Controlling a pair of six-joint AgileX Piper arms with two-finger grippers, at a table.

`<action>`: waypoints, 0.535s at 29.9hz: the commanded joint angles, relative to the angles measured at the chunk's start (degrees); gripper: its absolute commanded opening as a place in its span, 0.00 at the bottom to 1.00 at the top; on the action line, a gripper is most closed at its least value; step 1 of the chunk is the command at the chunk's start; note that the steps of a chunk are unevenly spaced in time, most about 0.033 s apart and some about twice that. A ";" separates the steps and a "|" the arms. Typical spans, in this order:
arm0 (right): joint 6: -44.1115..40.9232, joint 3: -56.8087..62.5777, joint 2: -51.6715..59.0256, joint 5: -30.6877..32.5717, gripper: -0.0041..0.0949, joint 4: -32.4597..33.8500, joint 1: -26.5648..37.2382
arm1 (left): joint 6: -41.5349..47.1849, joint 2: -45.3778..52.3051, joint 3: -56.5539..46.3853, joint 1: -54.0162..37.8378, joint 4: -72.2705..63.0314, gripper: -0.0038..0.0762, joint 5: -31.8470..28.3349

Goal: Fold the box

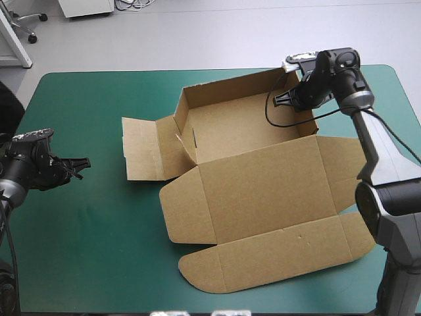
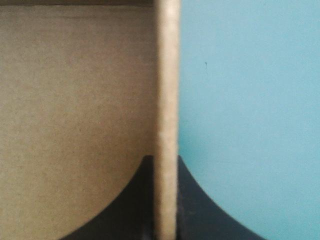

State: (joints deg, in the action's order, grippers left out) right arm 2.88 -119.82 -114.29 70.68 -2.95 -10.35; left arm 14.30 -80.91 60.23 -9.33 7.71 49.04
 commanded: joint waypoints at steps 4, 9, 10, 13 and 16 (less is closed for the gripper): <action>3.00 -1.70 11.70 -0.79 0.01 -7.45 4.28 | 0.22 1.90 1.52 -1.25 0.82 0.23 -3.20; 5.01 -0.68 17.31 0.15 0.01 -11.22 6.19 | -7.36 1.90 1.52 -1.61 -10.26 0.23 -5.78; 5.42 0.46 18.66 0.15 0.01 -11.22 6.19 | -10.29 1.90 1.52 -1.61 -13.81 0.23 -6.58; 6.10 5.26 22.09 -1.23 0.01 -11.46 6.19 | -15.64 1.90 1.52 -1.61 -25.19 0.23 -7.75; 6.55 8.51 23.40 -2.67 0.01 -11.08 6.19 | -32.25 1.90 1.52 -1.50 -44.07 0.23 -5.29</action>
State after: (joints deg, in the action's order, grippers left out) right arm 9.02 -112.47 -94.55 71.38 -12.68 -4.61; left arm -5.61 -80.91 60.23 -10.95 -20.21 44.12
